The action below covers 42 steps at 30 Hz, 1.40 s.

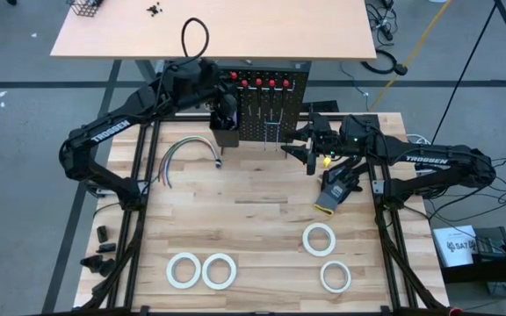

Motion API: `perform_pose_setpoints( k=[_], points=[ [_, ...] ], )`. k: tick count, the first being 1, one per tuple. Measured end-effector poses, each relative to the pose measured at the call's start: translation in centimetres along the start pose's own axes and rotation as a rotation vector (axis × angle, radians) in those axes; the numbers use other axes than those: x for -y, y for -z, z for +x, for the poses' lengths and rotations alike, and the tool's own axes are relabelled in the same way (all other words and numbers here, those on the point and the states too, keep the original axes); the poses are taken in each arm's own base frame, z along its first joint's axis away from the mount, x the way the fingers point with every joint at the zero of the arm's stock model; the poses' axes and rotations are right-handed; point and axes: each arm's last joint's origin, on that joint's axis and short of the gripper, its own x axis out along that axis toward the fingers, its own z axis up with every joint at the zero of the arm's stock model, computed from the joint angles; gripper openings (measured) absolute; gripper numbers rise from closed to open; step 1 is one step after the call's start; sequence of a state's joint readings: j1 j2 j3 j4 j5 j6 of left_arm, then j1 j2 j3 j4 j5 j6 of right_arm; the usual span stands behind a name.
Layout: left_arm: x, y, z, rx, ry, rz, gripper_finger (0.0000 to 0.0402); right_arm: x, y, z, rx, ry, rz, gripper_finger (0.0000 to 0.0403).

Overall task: Hang tools onto peg board
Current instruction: Hang the nut driver on the peg board, then hang the white tape on the peg board

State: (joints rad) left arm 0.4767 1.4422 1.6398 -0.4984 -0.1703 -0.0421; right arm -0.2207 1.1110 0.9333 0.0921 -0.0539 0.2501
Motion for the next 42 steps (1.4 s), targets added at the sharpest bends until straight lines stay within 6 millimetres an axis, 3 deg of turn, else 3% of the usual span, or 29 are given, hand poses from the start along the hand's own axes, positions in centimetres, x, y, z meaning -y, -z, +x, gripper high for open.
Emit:
perform_pose_setpoints(
  k=[4, 16, 23, 28, 37, 42],
  points=[
    [0.0, 0.0, 0.0, -0.002, 0.002, -0.001, 0.0105, 0.0, 0.0, 0.0, 0.0, 0.0, 0.0, 0.0217],
    [-0.1, 0.1, -0.8, -0.027, 0.001, 0.003, 0.0112, 0.0, 0.0, 0.0, -0.001, 0.0, -0.001, 0.0217],
    [-0.6, -0.5, -3.8, -0.002, 0.026, -0.004, 0.0113, 0.0, 0.0, 0.0, -0.004, 0.0, -0.003, 0.0217],
    [-0.7, 0.1, -6.5, -0.083, 0.096, -0.013, 0.0114, 0.0, 0.1, 0.0, -0.015, 0.0, -0.003, 0.0217],
    [0.3, 4.1, -11.0, -0.354, 0.212, 0.052, 0.0114, 0.1, 0.3, 0.0, -0.036, 0.005, -0.056, 0.0217],
    [1.9, 8.9, -11.0, -0.399, 0.295, -0.011, 0.0114, 0.1, 0.3, 0.0, -0.035, 0.009, -0.078, 0.0217]
  ],
)
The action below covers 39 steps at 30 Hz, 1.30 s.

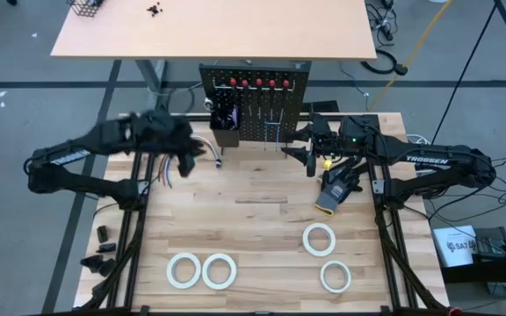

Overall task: Hang tools onto peg board
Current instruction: Hang the white tape on the peg board

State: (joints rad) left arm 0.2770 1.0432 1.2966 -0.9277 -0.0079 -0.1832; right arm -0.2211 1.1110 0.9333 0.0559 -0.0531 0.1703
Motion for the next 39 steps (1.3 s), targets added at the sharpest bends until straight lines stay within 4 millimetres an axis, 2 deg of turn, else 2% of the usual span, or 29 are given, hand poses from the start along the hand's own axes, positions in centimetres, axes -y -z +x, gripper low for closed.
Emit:
perform_pose_setpoints(
  k=[4, 8, 13, 20, 26, 29, 33, 39],
  points=[
    [0.6, 3.5, 3.8, 0.011, 0.054, -0.097, 0.0114, 0.0, 0.1, 0.0, -0.011, 0.002, -0.014, 0.0217],
    [1.2, 6.8, 7.5, -0.021, 0.096, -0.113, 0.0114, 0.1, 0.6, 0.0, -0.06, 0.01, -0.033, 0.0217],
    [2.3, 10.6, 10.5, -0.082, 0.151, -0.1, 0.0114, 0.2, 1.5, -0.1, -0.155, 0.021, 0.025, 0.0217],
    [5.1, 13.7, 12.6, -0.066, 0.295, 0.015, 0.0114, -0.6, 4.5, -0.9, -0.462, 0.048, 0.126, 0.0217],
    [6.6, 15.6, 14.1, -0.162, 0.315, 0.098, 0.0114, -2.6, 6.7, -1.6, -0.678, 0.015, 0.116, 0.0217],
    [7.2, 16.4, 14.9, -0.219, 0.31, 0.076, 0.0114, -3.7, 7.7, -2.2, -0.794, -0.039, 0.093, 0.0217],
    [8.1, 17.2, 15.4, -0.269, 0.348, 0.06, 0.0114, -4.9, 9.2, -3.1, -0.952, -0.045, 0.073, 0.0217],
    [9.6, 17.6, 15.1, -0.25, 0.415, 0.096, 0.0114, -6.0, 12.0, -3.4, -1.051, -0.012, 0.127, 0.0217]
  ],
)
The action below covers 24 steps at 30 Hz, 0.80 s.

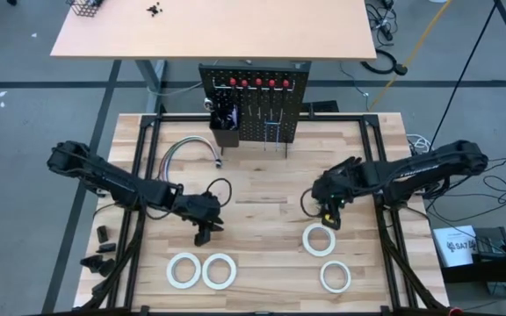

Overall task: Hang tools onto peg board
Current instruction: Hang the white tape on the peg board

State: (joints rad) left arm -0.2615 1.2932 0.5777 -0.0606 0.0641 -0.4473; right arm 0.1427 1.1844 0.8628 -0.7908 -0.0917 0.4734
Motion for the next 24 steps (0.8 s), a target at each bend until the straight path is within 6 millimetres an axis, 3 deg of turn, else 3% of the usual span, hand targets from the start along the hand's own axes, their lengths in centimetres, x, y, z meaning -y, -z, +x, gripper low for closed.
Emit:
perform_pose_setpoints(
  k=[7, 12, 24],
  points=[
    [0.9, 0.4, 0.1, 0.036, -0.075, 0.048, 0.0114, -1.2, 1.4, 3.0, -0.057, -0.027, -0.094, 0.0217],
    [1.1, 0.6, 0.1, 0.055, -0.124, 0.063, 0.0114, -1.8, 2.3, 5.6, -0.128, -0.023, -0.293, 0.0217],
    [1.5, 0.8, 0.1, 0.059, -0.132, 0.075, 0.0114, -3.1, 2.4, 9.9, -0.179, 0.0, -0.366, 0.0217]
  ],
)
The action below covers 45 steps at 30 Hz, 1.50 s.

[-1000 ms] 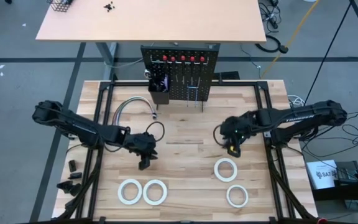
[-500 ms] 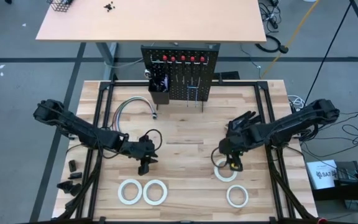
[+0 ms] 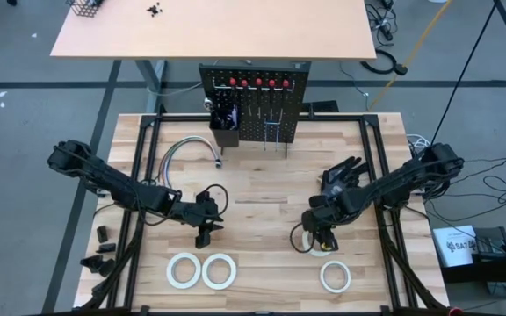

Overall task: Hang tools onto peg board
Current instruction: Hang the white tape on the peg board

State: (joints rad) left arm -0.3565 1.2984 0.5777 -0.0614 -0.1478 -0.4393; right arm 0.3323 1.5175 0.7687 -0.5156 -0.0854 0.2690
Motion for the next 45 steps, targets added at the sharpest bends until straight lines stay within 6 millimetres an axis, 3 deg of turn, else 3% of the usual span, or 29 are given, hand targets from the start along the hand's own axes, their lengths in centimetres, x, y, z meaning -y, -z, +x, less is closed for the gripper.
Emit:
perform_pose_setpoints(
  k=[7, 20, 29, 45],
  points=[
    [0.0, 0.0, 0.0, 0.006, -0.01, -0.001, 0.0114, -0.5, 0.1, 0.5, 0.022, 0.103, -0.016, 0.0202],
    [-0.1, 0.0, 0.0, 0.009, -0.016, 0.002, 0.0114, -1.0, -0.9, -2.5, 0.14, 0.058, 0.017, 0.0185],
    [-0.1, -0.1, 0.0, 0.013, -0.024, 0.005, 0.0114, -0.9, 0.1, -2.2, 0.028, 0.1, -0.024, 0.0185],
    [-0.2, -0.1, 0.0, 0.03, -0.061, 0.005, 0.0114, -0.1, 2.2, -0.2, 0.003, 0.111, -0.036, 0.0185]
  ],
)
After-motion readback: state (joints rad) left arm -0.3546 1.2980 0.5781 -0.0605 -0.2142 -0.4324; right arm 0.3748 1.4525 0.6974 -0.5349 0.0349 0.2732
